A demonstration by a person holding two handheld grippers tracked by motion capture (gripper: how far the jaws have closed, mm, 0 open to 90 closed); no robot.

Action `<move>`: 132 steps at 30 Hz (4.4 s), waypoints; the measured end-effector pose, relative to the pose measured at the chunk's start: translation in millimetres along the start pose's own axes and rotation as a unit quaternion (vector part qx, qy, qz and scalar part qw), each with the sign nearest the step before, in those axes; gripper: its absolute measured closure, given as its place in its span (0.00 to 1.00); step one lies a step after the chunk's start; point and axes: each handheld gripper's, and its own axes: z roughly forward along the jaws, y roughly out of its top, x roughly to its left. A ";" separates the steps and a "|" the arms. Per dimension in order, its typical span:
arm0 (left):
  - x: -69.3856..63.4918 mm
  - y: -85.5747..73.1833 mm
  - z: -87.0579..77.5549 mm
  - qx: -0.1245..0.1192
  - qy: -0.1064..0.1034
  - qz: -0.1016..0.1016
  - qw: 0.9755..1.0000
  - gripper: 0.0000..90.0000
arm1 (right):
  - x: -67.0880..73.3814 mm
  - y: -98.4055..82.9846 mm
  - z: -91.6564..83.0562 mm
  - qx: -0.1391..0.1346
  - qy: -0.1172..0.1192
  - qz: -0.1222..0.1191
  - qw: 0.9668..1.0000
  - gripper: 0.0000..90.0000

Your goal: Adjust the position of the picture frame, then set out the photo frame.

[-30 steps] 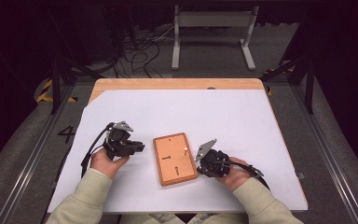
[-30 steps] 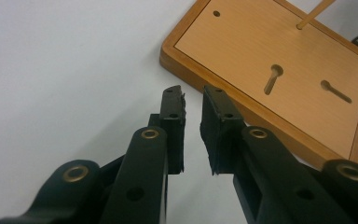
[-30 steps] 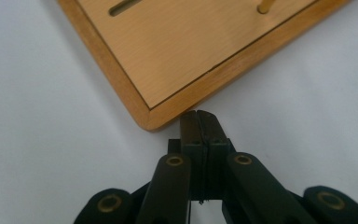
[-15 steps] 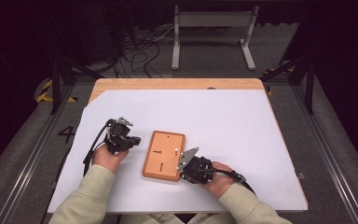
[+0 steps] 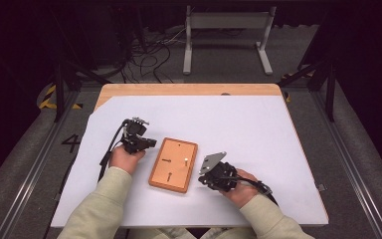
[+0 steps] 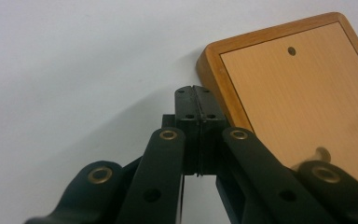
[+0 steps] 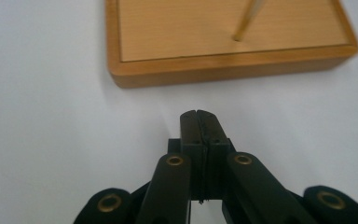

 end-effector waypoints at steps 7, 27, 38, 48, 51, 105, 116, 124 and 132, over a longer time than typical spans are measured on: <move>-3.2 11.1 14.8 0.008 -0.008 0.027 1.000 0.99 | -17.5 -18.4 -28.2 -0.023 -0.035 0.041 0.998 1.00; -49.1 36.7 41.8 0.014 -0.096 0.123 0.988 1.00 | -17.7 -43.8 -46.0 -0.023 -0.053 0.075 0.996 1.00; -70.6 34.7 29.1 -0.003 -0.080 0.161 0.984 0.99 | -19.2 -49.6 -51.0 -0.028 -0.055 0.084 0.995 1.00; -85.1 0.5 -18.0 -0.017 -0.112 0.186 0.976 0.99 | -25.1 -41.8 -44.2 -0.031 -0.046 0.075 0.996 1.00; -95.8 -14.0 -27.5 -0.008 -0.128 0.201 0.971 0.99 | -26.3 -38.7 -42.2 -0.033 -0.042 0.067 0.996 1.00; -92.8 -56.4 -13.6 0.053 -0.091 0.209 0.972 0.99 | -27.9 -33.7 -35.9 -0.032 -0.042 0.059 0.997 1.00; -81.7 -54.4 -19.3 0.027 -0.106 0.192 0.975 0.97 | -28.2 -34.3 -35.8 -0.035 -0.041 0.062 0.997 1.00; -63.2 -53.2 -48.3 -0.052 -0.096 0.167 0.980 0.88 | -30.2 -28.5 -40.6 -0.066 -0.044 0.056 0.995 1.00; -47.0 -53.5 -63.0 -0.087 -0.083 0.142 0.983 0.81 | -27.6 -17.2 -40.2 -0.101 -0.026 0.034 0.994 0.90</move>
